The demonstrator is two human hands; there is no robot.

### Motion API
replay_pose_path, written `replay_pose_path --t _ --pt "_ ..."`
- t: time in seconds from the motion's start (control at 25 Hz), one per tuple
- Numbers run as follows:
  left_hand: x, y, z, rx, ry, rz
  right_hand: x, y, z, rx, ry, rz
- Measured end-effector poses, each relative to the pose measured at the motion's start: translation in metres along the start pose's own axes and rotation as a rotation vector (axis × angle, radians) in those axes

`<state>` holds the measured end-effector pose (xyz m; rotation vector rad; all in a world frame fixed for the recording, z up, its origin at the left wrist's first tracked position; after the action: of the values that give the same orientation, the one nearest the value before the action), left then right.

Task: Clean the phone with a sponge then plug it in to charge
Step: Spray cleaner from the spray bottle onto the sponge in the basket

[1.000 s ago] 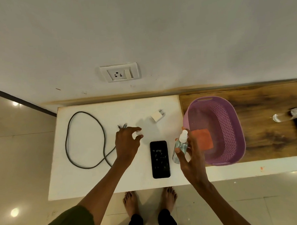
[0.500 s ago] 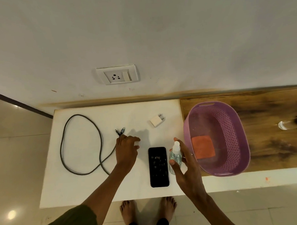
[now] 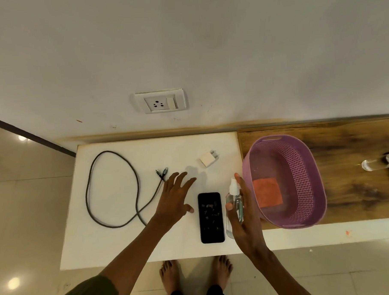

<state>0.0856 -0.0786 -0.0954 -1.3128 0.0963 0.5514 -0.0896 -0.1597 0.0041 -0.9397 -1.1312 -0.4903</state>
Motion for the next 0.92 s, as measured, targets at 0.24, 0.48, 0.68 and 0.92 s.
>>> replay_pose_path --t 0.24,0.48,0.68,0.92 --pt "-0.001 0.029 0.016 0.146 0.003 -0.054 -0.022 0.002 0.011 -0.005 0.077 -0.044" --pt "-0.01 0.064 0.028 0.246 0.037 -0.079 -0.06 0.007 0.036 0.04 0.126 0.232" --pt "-0.021 0.076 0.027 0.238 0.058 -0.095 -0.086 0.009 0.049 0.056 0.209 0.38" --pt "-0.016 0.074 0.026 0.236 0.038 -0.127 -0.088 0.01 0.045 0.009 0.217 0.504"
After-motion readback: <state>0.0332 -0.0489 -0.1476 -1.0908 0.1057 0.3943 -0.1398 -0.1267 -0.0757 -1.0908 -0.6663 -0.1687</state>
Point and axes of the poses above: each hand's wrist, its own z-axis away from the middle knuckle, its own y-axis out of the palm, x = y × z, the point moved 10 cm from there along -z, towards the middle knuckle, and after that the axes turned 7 degrees about y, right-handed, at the moved point
